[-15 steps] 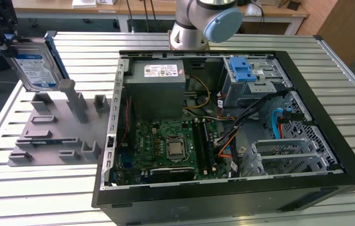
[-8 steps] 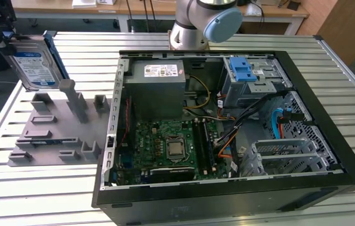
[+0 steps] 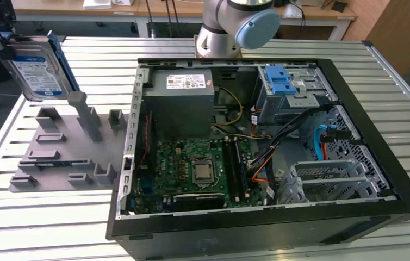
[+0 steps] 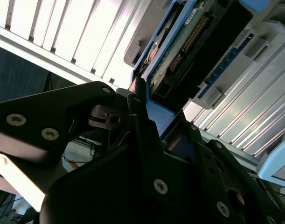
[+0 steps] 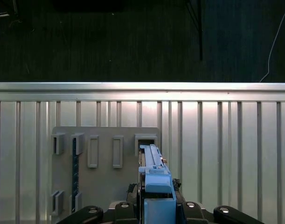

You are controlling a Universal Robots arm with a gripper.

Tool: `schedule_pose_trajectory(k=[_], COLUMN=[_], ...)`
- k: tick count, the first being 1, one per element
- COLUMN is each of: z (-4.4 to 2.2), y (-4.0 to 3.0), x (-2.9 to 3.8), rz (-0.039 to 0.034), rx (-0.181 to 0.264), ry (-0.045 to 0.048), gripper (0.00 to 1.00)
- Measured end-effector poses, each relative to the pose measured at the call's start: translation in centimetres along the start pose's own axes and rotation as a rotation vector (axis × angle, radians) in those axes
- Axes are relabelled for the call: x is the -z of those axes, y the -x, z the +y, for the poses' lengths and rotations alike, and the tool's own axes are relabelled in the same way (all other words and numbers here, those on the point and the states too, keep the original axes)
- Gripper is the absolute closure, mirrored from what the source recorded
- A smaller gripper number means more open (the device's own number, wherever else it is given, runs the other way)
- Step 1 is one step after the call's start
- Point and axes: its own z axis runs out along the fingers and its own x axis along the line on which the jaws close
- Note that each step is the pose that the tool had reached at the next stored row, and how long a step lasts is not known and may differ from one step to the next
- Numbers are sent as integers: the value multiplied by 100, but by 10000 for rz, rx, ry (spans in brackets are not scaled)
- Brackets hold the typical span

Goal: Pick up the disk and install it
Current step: 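Pick up the disk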

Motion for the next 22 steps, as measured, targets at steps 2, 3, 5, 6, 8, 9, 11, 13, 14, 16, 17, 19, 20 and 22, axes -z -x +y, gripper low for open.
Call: schedule_pose_trajectory(k=[2, 3, 5, 6, 8, 9, 11, 13, 14, 16, 17, 19, 20, 22], z=[0, 0, 0, 0, 0, 0, 1, 1, 1, 1, 1, 1, 1, 1], y=[0, 0, 1, 1, 2, 2, 2, 3, 3, 3, 3, 4, 4, 5], x=[20, 30, 56, 89, 122, 133, 158, 186, 201, 234, 250, 283, 298, 330], rz=[0, 0, 0, 0, 0, 0, 0, 0, 0, 0, 0, 0, 0, 0], rx=[0, 0, 0, 0, 0, 0, 0, 0, 1, 0, 1, 0, 0, 0], ry=[0, -1, 0, 0, 1, 0, 0, 0, 1, 0, 0, 0, 0, 1], gripper=[63, 63, 63, 63, 63, 63, 63, 63, 63, 63, 63, 63, 63, 63])
